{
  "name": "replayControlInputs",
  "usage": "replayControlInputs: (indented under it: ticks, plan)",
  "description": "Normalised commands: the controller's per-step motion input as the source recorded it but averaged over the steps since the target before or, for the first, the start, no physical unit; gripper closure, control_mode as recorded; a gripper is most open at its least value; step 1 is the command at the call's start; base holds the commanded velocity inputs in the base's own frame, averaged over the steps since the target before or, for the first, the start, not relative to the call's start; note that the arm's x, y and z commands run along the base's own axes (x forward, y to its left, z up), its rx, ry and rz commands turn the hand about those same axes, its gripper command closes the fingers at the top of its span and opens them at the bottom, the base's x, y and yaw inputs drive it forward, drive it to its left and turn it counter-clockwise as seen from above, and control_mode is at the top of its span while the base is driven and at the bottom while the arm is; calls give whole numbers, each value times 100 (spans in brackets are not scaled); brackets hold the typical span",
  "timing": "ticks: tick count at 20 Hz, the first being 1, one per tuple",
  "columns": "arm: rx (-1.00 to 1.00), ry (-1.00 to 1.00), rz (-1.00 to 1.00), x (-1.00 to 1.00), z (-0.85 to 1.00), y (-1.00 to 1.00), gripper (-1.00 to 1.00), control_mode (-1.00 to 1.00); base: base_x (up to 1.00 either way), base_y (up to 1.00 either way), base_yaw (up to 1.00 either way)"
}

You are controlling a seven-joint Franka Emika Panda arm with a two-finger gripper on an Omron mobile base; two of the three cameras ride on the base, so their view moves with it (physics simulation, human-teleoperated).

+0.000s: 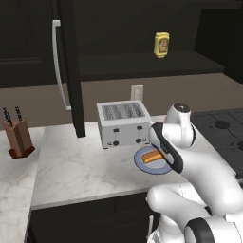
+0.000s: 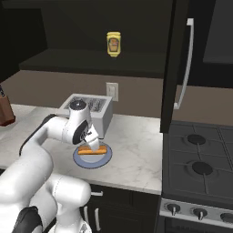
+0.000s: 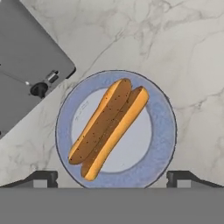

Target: Move the hot dog bun to the plate on the dining table and place the condiment next to that plate. Then navigate to the fridge and take the sausage and place it on the plate as well.

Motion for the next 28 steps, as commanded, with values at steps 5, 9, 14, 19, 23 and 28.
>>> replayControlInputs:
  ticks: [5,9,14,19,23,28]
  plan:
    - [6,0,-1,41,-51,-4,-100,-100,0,0,0]
    - [7,0,-2,37,-36,-1,-100,-100,0,0,0]
    - [6,0,-8,13,-27,0,-100,-100,0,0,0]
    - [4,0,-12,20,-39,0,-100,-100,0,0,0]
    - [2,0,-9,36,-36,0,-100,-100,0,0,0]
    - [1,0,-3,34,-32,0,100,-100,0,0,0]
